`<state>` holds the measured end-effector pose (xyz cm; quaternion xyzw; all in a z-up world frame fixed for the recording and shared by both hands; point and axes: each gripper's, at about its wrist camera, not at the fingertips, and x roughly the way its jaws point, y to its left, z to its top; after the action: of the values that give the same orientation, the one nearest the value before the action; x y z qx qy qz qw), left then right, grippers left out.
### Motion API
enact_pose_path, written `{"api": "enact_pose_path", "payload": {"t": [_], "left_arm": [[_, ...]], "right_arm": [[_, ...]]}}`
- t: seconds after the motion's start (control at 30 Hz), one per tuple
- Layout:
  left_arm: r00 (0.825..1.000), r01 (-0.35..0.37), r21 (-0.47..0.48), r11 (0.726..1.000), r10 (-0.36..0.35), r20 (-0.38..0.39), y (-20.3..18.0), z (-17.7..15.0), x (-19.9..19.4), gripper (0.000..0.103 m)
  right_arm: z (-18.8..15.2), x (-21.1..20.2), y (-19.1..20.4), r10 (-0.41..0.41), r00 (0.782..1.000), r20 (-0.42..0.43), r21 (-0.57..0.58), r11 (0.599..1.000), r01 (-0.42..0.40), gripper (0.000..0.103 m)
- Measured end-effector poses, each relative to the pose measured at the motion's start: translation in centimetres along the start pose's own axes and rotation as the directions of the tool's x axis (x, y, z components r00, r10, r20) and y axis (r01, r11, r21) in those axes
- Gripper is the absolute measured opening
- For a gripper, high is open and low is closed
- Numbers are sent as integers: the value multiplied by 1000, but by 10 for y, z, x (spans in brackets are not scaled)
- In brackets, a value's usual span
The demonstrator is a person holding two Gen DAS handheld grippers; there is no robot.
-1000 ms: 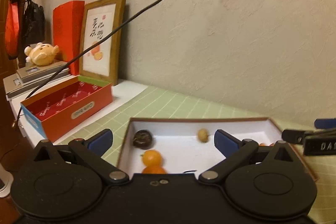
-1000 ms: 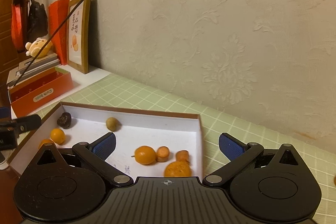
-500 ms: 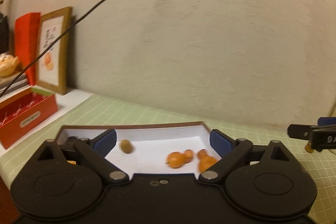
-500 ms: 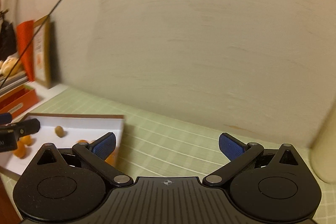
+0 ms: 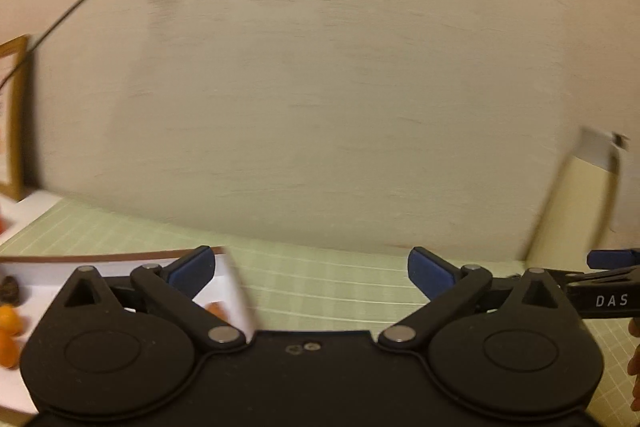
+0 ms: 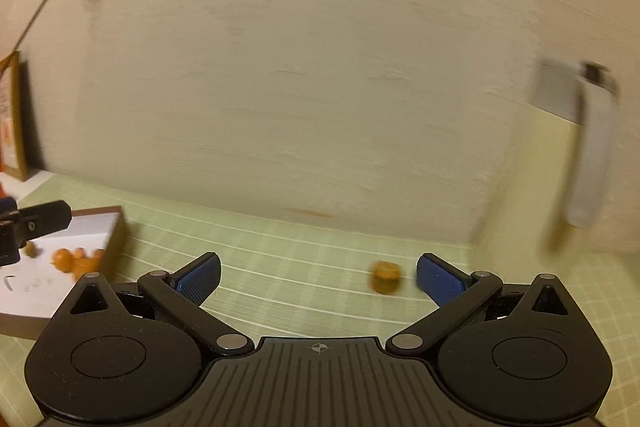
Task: Organize fruits
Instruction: 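Move both open tools back toward the cake and chestnut by the thermos, then grasp the brown cake with the left tool while the right tool grasps the chestnut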
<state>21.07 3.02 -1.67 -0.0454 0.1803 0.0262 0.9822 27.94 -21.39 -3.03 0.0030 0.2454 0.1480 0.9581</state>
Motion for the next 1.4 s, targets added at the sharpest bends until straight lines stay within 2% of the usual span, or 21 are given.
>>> {"api": "enact_pose_path", "payload": {"t": [0.17, 0.27, 0.4, 0.47, 0.6, 0.83, 0.97, 1.03, 1.23, 1.3, 1.37, 1.4], "left_arm": [[998, 55, 46, 997, -54, -39, -42, -10, 24, 97], [994, 82, 66, 994, -77, -79, -66, -18, 43, 93], [986, 133, 94, 987, -122, -114, -97, -25, 72, 82], [981, 164, 118, 979, -149, -122, -117, -29, 83, 80], [970, 204, 140, 969, -180, -164, -148, -36, 113, 70], [959, 218, 149, 964, -184, -217, -196, -54, 149, 61], [957, 224, 155, 962, -187, -220, -205, -58, 158, 58], [955, 226, 156, 962, -187, -230, -207, -61, 164, 53], [955, 220, 146, 965, -182, -233, -213, -63, 182, 51], [950, 229, 142, 963, -190, -248, -214, -65, 187, 49], [935, 252, 119, 961, -210, -286, -211, -66, 195, 28], [934, 252, 107, 962, -213, -286, -209, -66, 197, 26]], "right_arm": [[-13, -7, -48, -82, 997, -12, 56, 995, 83, 103], [-18, -4, -75, -139, 990, -16, 89, 986, 140, 103], [-20, 7, -106, -204, 978, -35, 114, 972, 207, 103], [-23, 11, -121, -239, 970, -50, 124, 962, 244, 103], [-29, 13, -149, -270, 961, -67, 151, 949, 277, 103], [-38, 21, -181, -294, 951, -98, 191, 932, 308, 103], [-40, 27, -191, -298, 948, -113, 210, 925, 316, 103], [-43, 31, -194, -298, 947, -119, 208, 925, 317, 103], [-47, 38, -202, -280, 951, -132, 216, 928, 303, 103], [-47, 43, -205, -265, 955, -134, 220, 932, 290, 103], [-47, 46, -205, -249, 959, -136, 227, 934, 275, 103], [-47, 49, -204, -240, 961, -141, 227, 937, 267, 103]]}}
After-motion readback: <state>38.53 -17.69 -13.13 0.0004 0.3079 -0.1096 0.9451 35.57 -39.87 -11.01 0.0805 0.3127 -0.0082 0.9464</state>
